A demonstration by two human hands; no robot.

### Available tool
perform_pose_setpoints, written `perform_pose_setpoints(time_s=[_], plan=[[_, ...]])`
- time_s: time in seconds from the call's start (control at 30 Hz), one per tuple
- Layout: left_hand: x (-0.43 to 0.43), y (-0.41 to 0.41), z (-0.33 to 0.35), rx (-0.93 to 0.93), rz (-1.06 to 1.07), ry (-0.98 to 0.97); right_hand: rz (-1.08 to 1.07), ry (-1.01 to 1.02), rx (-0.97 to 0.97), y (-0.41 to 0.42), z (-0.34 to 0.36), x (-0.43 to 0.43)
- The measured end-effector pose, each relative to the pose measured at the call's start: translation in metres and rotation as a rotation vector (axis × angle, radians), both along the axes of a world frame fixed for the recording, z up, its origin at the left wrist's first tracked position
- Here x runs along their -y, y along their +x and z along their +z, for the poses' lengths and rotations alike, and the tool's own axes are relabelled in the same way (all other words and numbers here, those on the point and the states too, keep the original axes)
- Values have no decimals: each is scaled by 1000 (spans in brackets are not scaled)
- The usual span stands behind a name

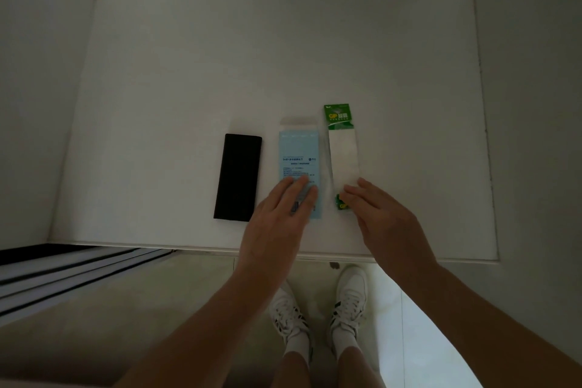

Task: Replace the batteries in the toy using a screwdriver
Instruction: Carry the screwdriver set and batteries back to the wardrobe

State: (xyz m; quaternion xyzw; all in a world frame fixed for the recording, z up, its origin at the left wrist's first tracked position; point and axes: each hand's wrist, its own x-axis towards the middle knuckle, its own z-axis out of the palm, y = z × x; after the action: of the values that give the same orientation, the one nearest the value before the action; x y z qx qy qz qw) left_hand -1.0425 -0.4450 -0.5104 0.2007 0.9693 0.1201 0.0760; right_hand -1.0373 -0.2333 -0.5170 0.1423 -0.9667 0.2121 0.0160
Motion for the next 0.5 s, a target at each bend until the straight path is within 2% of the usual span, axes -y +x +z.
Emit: perform_pose_setpoints(time_s=[0.1,0.27,0.4,0.5], plan=[[2,6,9,-8,-13,39,2,6,-7,-1,1,0],[56,12,24,-36,29,-43,43,33,-11,2,7,-7],[89,16,10,5,21,-55,35,48,-12,2,5,-11],[91,17,-4,-34,23,-31,13,45,-4,3,4,-11]])
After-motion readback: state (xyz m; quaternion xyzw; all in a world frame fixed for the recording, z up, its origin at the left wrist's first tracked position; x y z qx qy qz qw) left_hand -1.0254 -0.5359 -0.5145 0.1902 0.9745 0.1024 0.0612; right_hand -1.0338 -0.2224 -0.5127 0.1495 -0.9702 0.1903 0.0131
